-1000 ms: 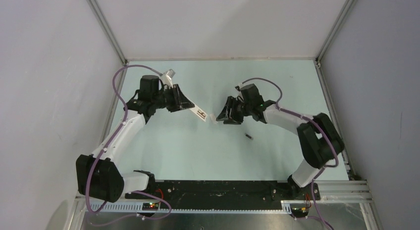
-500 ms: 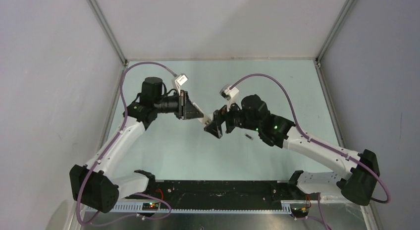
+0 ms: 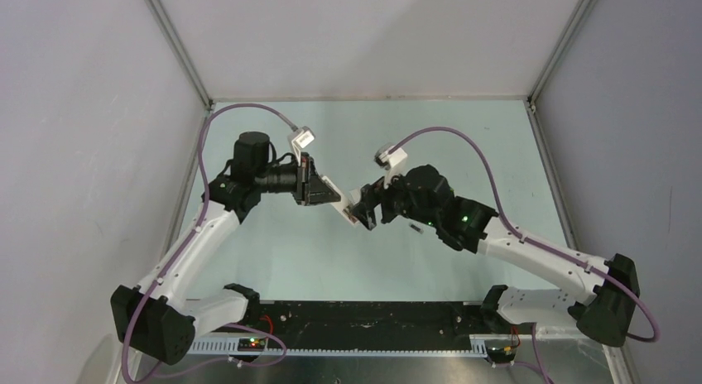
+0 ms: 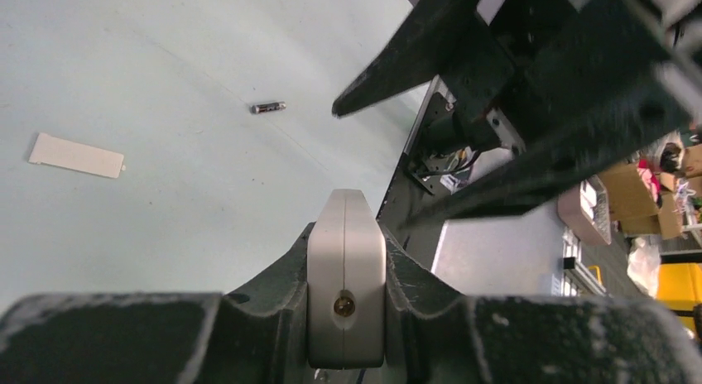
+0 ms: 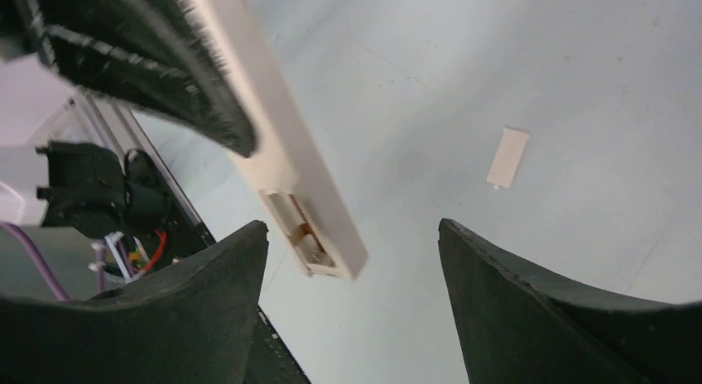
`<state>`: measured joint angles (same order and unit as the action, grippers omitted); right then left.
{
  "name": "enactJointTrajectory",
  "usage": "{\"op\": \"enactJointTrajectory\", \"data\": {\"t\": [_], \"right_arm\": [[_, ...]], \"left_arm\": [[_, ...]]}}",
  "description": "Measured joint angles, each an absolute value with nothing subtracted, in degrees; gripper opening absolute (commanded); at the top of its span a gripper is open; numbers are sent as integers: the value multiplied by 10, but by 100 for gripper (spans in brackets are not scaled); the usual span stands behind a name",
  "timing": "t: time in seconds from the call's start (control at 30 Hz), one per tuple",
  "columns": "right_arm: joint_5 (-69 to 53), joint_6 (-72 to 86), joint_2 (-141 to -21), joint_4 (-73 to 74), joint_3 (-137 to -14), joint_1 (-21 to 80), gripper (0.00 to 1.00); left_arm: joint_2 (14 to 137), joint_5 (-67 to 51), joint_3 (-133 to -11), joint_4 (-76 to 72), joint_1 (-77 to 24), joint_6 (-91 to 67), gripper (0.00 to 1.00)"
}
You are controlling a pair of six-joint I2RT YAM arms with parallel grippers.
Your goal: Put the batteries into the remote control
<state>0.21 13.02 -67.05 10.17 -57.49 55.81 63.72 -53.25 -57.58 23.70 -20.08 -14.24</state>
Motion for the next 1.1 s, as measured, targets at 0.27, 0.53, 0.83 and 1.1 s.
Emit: {"op": "enactJointTrajectory", "data": {"t": [0.27, 0.53, 0.83, 1.1], "right_arm": [[-25, 237, -595, 114, -494, 400, 56], [13, 279, -662, 203, -477, 321, 30], [48, 335, -786, 248, -470, 306, 0], [69, 373, -897, 249, -486, 302, 0]], "left_arm": [[609, -527, -555, 243, -199, -103, 0], [602, -528, -555, 243, -199, -98, 0], [602, -527, -555, 244, -199, -100, 0], [602, -527, -555, 244, -199, -100, 0]]}}
